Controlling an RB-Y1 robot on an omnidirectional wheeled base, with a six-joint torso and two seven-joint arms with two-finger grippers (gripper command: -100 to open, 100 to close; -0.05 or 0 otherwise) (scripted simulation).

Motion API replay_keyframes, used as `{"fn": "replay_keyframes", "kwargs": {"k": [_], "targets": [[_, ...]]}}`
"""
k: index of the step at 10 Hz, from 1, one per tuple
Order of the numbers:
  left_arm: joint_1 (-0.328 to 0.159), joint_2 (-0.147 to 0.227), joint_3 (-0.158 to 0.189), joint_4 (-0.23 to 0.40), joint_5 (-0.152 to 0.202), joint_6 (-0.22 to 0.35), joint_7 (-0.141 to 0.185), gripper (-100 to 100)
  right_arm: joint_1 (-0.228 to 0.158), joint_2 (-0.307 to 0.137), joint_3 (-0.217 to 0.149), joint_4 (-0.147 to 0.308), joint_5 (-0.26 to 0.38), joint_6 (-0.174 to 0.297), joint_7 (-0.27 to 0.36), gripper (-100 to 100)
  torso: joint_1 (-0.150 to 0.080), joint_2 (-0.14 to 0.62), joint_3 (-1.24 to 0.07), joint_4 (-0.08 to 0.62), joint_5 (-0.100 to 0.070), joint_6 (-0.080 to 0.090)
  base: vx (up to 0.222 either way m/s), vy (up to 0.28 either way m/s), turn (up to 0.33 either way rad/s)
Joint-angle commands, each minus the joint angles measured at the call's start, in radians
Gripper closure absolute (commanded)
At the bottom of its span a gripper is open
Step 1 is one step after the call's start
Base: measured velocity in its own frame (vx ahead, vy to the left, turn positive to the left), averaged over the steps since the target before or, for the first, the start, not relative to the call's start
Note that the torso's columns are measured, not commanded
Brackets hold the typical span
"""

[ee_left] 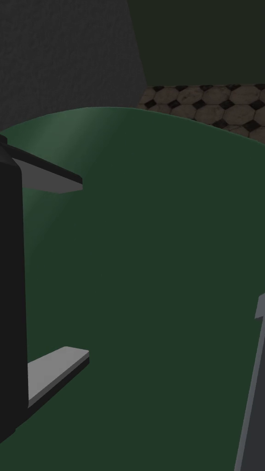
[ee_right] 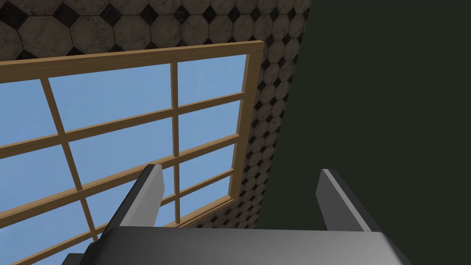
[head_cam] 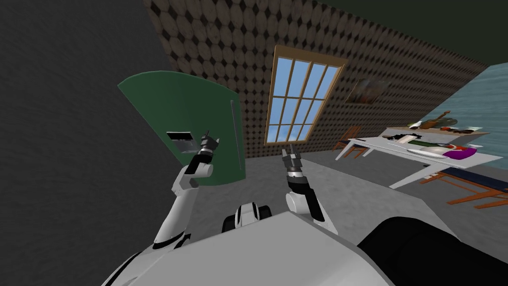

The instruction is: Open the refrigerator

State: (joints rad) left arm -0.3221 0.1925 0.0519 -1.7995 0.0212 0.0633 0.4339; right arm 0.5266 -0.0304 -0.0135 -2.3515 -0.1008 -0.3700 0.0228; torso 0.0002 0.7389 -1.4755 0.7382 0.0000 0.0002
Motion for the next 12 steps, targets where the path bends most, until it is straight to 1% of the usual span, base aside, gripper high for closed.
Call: {"fn": "replay_keyframes", "kwargs": {"k": [1,2,3,4,5,6,7,8,9,10,11,12], "targets": [[-0.075,0.002,0.007,0.058,0.004,0.060,0.027,-100,0.000,0.000,0.000,0.000,0.000,0.000,0.000,0,0.000,-0.001,0.000,0.000,0.000,-0.001,0.028,-0.040,0.083],[-0.100,0.002,0.007,0.058,0.004,0.060,0.027,-100,0.000,0.000,0.000,0.000,0.000,0.000,0.000,0,-0.001,-0.001,-0.001,0.000,0.000,0.000,0.012,-0.023,-0.012],[-0.131,0.004,0.015,0.109,0.007,0.098,0.053,-100,0.000,0.000,0.000,0.000,0.000,0.000,0.000,0,0.000,0.000,0.000,0.000,0.000,0.000,0.015,-0.033,0.128],[-0.164,0.004,0.015,0.109,0.007,0.123,0.053,-100,0.000,0.000,0.000,0.000,0.000,0.000,0.000,0,0.000,-0.001,0.000,0.000,0.000,-0.001,0.025,-0.038,0.082],[-0.189,0.004,0.015,0.109,0.007,0.123,0.053,-100,0.000,0.000,0.000,0.000,0.000,0.000,0.000,0,0.000,-0.001,-0.001,0.000,0.000,0.000,0.021,-0.019,-0.011],[-0.233,0.005,0.023,0.162,0.009,0.174,0.078,-100,0.000,0.000,0.000,0.000,0.000,0.000,0.000,0,0.000,-0.001,-0.001,0.000,0.000,0.000,0.031,-0.031,0.125],[-0.262,0.005,0.023,0.162,0.009,0.187,0.078,-100,0.000,0.000,0.000,0.000,0.000,0.000,0.000,0,0.000,-0.002,-0.001,0.000,0.000,-0.001,0.036,-0.038,0.076],[-0.277,0.005,0.023,0.162,0.009,0.187,0.078,-100,0.000,0.000,0.000,0.000,0.000,0.000,0.000,0,0.000,-0.002,-0.001,0.000,0.000,0.000,0.020,-0.020,-0.010],[-0.312,0.006,0.031,0.208,0.012,0.232,0.102,-100,0.000,0.000,0.000,0.000,0.000,0.000,0.000,0,0.000,0.000,0.000,0.000,0.000,0.000,0.025,-0.039,0.107],[-0.343,0.006,0.031,0.215,0.012,0.251,0.102,-100,0.000,0.000,0.000,0.000,0.000,0.000,0.000,0,-0.001,-0.001,0.000,0.000,0.000,-0.001,0.031,-0.047,0.091],[-0.365,0.006,0.031,0.215,0.012,0.251,0.102,-100,0.000,0.000,0.000,0.000,0.000,0.000,0.000,0,-0.001,-0.001,-0.001,0.000,0.000,0.000,0.017,-0.022,0.000],[-0.400,0.008,0.038,0.260,0.013,0.299,0.126,-100,0.000,0.000,0.000,0.000,0.000,0.000,0.000,0,0.000,0.000,0.000,0.000,0.000,0.000,0.032,-0.035,0.096]]}}
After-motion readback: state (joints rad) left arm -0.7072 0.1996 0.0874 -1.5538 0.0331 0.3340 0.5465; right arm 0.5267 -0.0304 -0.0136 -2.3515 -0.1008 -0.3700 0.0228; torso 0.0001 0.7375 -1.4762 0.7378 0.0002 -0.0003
